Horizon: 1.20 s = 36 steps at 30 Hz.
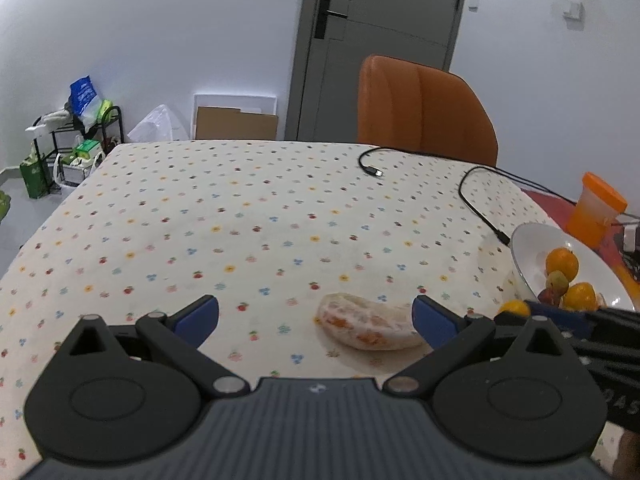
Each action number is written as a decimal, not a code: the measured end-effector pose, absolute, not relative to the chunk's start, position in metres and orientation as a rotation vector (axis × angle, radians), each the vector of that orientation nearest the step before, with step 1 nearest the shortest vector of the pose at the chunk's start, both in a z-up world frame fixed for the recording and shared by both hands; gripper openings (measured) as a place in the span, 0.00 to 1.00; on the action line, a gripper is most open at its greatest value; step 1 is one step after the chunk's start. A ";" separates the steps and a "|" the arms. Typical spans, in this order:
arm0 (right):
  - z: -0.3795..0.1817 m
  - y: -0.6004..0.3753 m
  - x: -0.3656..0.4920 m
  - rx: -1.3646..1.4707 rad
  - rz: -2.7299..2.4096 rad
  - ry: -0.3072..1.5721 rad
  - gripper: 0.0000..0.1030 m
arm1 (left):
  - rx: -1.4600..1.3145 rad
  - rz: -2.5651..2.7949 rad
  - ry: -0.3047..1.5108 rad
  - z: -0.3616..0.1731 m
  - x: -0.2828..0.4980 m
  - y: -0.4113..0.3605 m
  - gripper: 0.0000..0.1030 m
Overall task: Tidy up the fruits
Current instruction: 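Grasp the yellow tangerine with the right tool while the left tool grasps the peeled pomelo piece, then carry the pomelo piece and yellow tangerine over the white bowl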
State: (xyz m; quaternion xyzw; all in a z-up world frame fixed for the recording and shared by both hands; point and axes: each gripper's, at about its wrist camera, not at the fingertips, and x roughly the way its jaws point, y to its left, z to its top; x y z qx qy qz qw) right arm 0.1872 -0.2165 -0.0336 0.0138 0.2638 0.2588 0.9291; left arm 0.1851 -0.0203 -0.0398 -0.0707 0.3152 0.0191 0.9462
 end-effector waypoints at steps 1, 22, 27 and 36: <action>-0.033 -0.219 0.187 0.030 0.525 0.539 0.27 | -0.139 0.037 0.644 -0.040 0.186 -0.023 0.99; -0.032 -0.281 0.179 0.183 0.406 0.482 0.27 | -0.020 0.038 0.694 -0.067 0.204 -0.076 0.79; -0.030 -0.285 0.176 0.183 0.404 0.466 0.27 | 0.003 0.017 0.652 -0.054 0.196 -0.089 0.79; -0.029 -0.310 0.173 0.220 0.353 0.427 0.27 | 0.017 -0.033 0.594 -0.032 0.188 -0.111 0.79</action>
